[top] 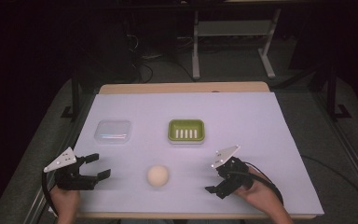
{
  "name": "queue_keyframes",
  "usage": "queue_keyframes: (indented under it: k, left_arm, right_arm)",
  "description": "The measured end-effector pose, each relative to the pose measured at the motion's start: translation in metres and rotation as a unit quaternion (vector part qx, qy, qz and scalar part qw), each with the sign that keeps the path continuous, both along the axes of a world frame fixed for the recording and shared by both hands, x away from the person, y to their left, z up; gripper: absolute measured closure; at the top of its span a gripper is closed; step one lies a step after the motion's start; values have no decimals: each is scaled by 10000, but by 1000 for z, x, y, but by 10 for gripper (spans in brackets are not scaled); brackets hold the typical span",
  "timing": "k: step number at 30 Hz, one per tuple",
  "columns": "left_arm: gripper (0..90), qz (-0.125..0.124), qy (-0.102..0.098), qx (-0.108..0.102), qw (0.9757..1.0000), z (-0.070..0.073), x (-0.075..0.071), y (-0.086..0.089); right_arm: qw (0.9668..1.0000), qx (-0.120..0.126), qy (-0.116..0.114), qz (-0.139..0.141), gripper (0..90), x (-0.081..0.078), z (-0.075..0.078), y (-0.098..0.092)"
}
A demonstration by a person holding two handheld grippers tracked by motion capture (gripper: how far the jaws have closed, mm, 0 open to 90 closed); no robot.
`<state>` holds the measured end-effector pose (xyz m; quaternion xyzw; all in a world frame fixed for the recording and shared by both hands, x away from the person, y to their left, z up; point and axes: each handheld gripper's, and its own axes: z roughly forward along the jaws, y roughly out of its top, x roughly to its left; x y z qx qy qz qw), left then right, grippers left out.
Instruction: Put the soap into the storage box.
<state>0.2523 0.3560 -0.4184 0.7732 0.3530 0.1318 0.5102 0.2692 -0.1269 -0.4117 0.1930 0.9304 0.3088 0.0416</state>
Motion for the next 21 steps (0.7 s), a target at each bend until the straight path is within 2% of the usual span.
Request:
queue_keyframes:
  k: [6, 21]
  left_arm:
    - [131, 10, 1, -5, 10000, 0, 0, 0]
    - [131, 9, 2, -25, 10000, 0, 0, 1]
  right_arm:
    - [9999, -15, -73, 152, 155, 4, 4, 11]
    - [9991, -106, -35, 400, 146, 12, 10, 40]
